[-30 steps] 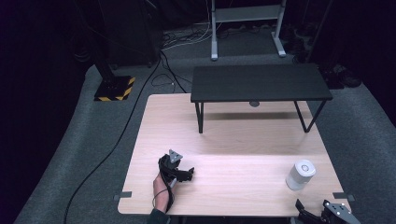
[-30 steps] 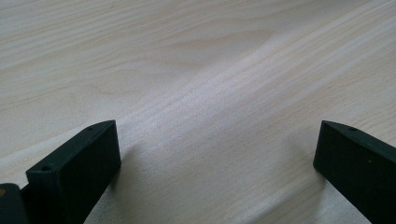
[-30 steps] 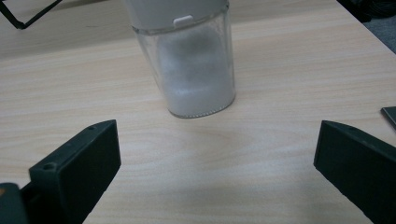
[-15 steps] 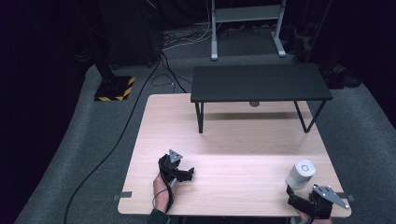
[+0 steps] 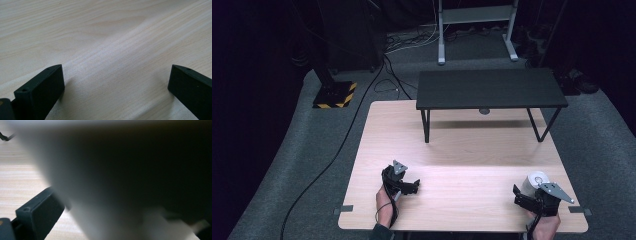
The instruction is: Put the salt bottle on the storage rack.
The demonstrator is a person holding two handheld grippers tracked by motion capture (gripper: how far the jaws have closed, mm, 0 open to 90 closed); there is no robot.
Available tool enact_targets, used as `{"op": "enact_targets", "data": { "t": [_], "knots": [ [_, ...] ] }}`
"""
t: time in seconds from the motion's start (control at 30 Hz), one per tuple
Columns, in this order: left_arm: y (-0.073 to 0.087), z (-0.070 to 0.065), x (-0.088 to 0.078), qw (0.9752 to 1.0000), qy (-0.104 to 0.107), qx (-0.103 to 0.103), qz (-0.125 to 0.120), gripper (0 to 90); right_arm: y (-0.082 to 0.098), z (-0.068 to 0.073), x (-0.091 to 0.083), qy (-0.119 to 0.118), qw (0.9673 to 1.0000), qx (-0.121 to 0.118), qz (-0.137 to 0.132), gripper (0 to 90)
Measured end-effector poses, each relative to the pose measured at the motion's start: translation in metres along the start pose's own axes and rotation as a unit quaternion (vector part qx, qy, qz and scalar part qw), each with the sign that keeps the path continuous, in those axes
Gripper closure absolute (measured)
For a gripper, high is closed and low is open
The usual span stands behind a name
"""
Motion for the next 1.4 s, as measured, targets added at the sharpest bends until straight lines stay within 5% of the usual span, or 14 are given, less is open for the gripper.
{"op": "enact_targets", "data": {
  "t": [0.1,0.17,0.2,0.4,1.4],
  "knots": [
    [0.0,0.0,0.0,1.0,0.0,0.0,0.0,0.1,-0.001,0.0,0.003,-0.001,1.0,-0.004,0.0,0.5],
    [0.0,0.0,0.0,1.0,0.0,0.0,0.0,0.1,0.0,-0.002,0.004,-0.009,0.9999,0.001,-0.007,22.0],
    [0.0,0.0,0.0,1.0,0.0,0.0,0.0,0.1,0.002,0.004,0.003,0.02,0.9997,0.002,-0.012,27.6],
    [0.0,0.0,0.0,1.0,0.0,0.0,0.0,0.1,0.009,0.013,0.004,0.04,0.9987,0.0,-0.03,28.5],
    [0.0,0.0,0.0,1.0,0.001,0.001,0.0,0.1,-0.008,0.015,-0.018,0.034,0.9984,-0.008,-0.044,28.7]
  ]
}}
Point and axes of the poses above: each handheld gripper's, and its own axes: x roughly forward along the jaws, y roughly out of its underside, z roughly to its left, the point moved 5 cm from there along x, roughly forward along the jaws, and after that the axes turned 1 degree about z, right-handed, at the moved point
